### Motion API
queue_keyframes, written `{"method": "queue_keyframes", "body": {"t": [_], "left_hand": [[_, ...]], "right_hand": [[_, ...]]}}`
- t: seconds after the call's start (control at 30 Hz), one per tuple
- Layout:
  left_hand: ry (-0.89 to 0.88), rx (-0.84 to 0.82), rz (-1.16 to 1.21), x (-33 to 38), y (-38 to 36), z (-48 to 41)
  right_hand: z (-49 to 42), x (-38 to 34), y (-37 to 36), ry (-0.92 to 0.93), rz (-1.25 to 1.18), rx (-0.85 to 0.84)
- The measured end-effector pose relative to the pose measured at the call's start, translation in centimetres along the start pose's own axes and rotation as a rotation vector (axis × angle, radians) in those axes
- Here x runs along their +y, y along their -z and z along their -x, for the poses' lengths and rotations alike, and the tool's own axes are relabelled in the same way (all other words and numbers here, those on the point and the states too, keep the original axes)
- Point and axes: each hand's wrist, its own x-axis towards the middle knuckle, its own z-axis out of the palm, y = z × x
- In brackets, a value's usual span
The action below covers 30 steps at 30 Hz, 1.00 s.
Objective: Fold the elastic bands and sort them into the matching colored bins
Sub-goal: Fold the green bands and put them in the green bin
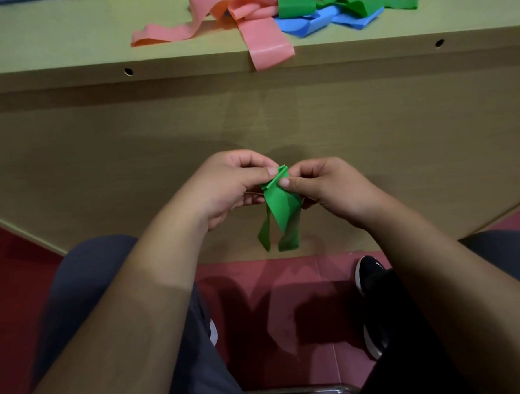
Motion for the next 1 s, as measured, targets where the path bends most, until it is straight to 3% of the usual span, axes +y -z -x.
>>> {"method": "queue_keyframes", "body": {"t": [0.43, 0.67, 1.0], "left_hand": [[-0.016, -0.022, -0.061, 0.07, -0.18, 0.39], [-0.183, 0.011, -0.364, -0.51, -0.17, 0.10], [-0.357, 0.076, -0.420, 0.03, 0.48, 0.46]], "right_hand": [[0.00, -0.16, -0.31, -0.028, 0.017, -0.005], [-0.04, -0.13, -0.37, -0.052, 0.032, -0.001], [-0.18, -0.42, -0.28, 0.074, 0.019, 0.073]]}}
